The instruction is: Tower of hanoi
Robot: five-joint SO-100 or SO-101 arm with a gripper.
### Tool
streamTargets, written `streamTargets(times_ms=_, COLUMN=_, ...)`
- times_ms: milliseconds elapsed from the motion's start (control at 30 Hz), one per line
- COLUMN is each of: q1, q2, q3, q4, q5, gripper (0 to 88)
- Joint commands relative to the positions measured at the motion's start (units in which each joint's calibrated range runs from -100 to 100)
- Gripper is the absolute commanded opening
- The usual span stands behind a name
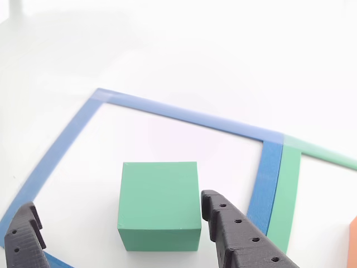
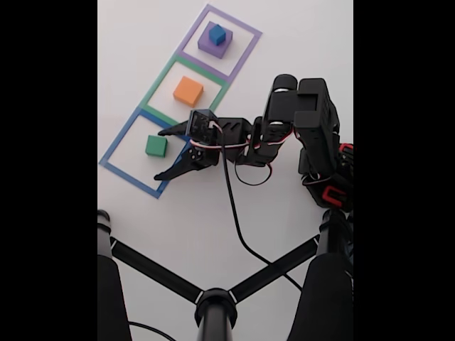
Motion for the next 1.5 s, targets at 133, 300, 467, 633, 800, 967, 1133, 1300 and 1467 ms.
streamTargets(times_ms=133, q1=-0.8, q2=0.6, q3=-3.9, q4=-1.1, q5=0.4, gripper=25.2)
streamTargets(times_ms=300, q1=-0.7, q2=0.8, q3=-4.4, q4=-0.8, q5=0.4, gripper=18.7)
streamTargets(times_ms=467, q1=-0.6, q2=0.8, q3=-5.2, q4=0.6, q5=0.4, gripper=11.9)
streamTargets(times_ms=633, q1=-0.4, q2=0.5, q3=-5.4, q4=1.7, q5=0.4, gripper=7.7)
streamTargets(times_ms=800, q1=-0.4, q2=-0.2, q3=-5.2, q4=2.3, q5=0.4, gripper=5.8)
streamTargets(times_ms=967, q1=-0.4, q2=-3.4, q3=-5.1, q4=5.1, q5=0.4, gripper=5.2)
streamTargets(times_ms=1133, q1=-0.6, q2=-14.9, q3=-5.1, q4=17.9, q5=0.4, gripper=4.9)
streamTargets(times_ms=1300, q1=-0.1, q2=-31.8, q3=-9.2, q4=42.0, q5=0.4, gripper=4.9)
streamTargets(times_ms=1467, q1=1.9, q2=-45.0, q3=-20.9, q4=71.8, q5=0.4, gripper=4.8)
